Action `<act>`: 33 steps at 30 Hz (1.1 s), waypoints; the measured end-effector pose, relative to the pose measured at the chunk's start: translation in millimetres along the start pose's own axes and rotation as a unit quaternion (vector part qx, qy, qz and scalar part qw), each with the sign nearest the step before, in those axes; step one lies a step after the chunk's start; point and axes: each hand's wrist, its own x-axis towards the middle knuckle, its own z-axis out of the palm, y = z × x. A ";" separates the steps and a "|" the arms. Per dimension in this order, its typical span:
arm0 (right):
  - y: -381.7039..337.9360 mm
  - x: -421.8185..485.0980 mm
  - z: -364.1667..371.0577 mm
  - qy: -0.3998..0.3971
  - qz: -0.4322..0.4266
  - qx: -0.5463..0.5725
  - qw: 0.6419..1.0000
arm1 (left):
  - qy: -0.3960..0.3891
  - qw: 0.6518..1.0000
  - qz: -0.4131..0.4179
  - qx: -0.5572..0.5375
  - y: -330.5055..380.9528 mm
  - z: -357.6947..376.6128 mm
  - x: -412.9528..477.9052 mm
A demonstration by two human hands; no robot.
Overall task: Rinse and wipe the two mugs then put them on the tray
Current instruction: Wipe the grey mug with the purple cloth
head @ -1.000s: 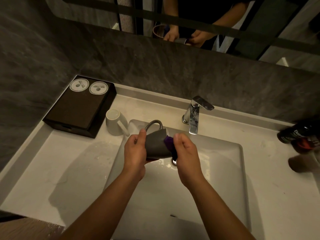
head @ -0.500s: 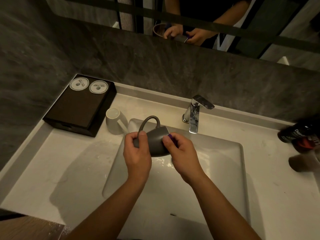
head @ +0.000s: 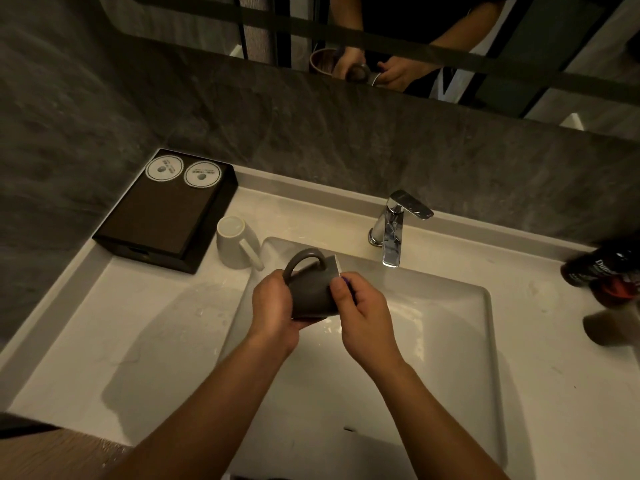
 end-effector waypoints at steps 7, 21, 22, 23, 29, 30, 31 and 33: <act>-16.4 8.7 -11.8 -0.038 0.083 0.150 0.984 | -0.012 0.894 0.426 0.135 -24.6 -14.0 3.5; -13.8 6.8 -7.5 -0.031 -0.005 0.064 0.997 | -0.012 0.979 0.164 0.123 5.2 5.6 2.7; -16.8 8.0 -7.5 -0.030 0.001 0.067 0.997 | 0.004 0.968 0.211 0.134 -0.8 4.7 1.9; -19.4 10.4 -8.2 -0.031 0.017 0.086 0.996 | 0.014 0.953 0.268 0.143 -5.2 2.8 0.3; -33.3 23.1 -22.4 -0.060 0.115 0.244 0.961 | -0.070 0.805 0.552 0.206 -20.8 -13.8 13.6; -33.2 21.9 -20.7 -0.050 0.090 0.212 0.972 | -0.070 0.850 0.489 0.185 -16.0 -9.8 10.5; -32.2 19.8 -19.0 -0.035 0.054 0.159 0.985 | -0.067 0.917 0.371 0.130 -7.0 -3.8 6.0; -24.5 14.6 -13.9 -0.022 -0.019 0.028 0.999 | -0.098 0.992 0.073 -0.029 9.6 3.7 8.6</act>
